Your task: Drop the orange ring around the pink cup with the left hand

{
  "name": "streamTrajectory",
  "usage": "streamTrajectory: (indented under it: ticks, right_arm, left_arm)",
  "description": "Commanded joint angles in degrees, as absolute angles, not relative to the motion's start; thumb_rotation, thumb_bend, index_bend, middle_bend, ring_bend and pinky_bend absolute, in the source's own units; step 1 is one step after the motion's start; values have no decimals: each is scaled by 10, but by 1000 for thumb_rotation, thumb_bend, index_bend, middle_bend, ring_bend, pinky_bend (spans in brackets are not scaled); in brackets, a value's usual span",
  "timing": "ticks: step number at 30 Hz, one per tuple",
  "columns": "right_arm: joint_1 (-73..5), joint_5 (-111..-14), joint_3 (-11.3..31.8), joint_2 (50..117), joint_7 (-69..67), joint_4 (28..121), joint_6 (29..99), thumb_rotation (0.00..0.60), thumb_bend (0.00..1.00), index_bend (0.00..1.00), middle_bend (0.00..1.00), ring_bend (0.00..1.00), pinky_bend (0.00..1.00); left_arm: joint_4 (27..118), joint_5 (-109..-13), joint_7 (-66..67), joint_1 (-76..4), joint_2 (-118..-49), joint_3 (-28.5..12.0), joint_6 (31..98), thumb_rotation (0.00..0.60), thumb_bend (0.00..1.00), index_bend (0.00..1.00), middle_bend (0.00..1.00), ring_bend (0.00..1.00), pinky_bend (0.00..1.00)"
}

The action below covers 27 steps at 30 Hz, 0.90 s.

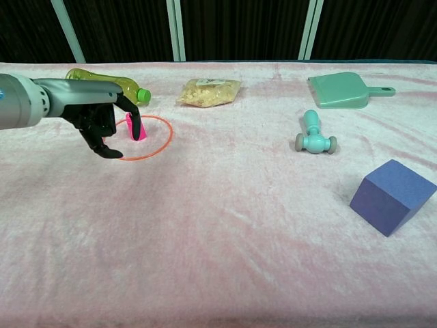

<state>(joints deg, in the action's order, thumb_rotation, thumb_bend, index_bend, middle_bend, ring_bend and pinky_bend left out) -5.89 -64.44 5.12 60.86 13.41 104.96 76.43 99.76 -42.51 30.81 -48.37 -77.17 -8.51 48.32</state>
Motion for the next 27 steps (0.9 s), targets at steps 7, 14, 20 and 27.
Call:
streamTrajectory:
  ticks: [7,14,20,27]
  right_arm:
    - [-58,-651,50,609,135,1049,770,600,237,31,25,213,248]
    - [-58,-681,48,606,119,1047,774,600,235,31,25,211,248]
    - [-60,-749,38,605,87,1033,784,600,235,31,25,210,248]
    - [-56,-869,25,615,9,980,833,600,236,31,25,203,248]
  left_arm:
    - [1192,-633,260,-312,-620,-9,727,600,235,325,374,342,453]
    - [1152,-739,178,-186,-608,55,866,600,190,244,145,110,208]
    - [1100,-734,120,-131,-624,68,909,600,188,237,133,85,159]
    - [1046,-729,61,-109,-638,63,895,600,188,229,107,85,131]
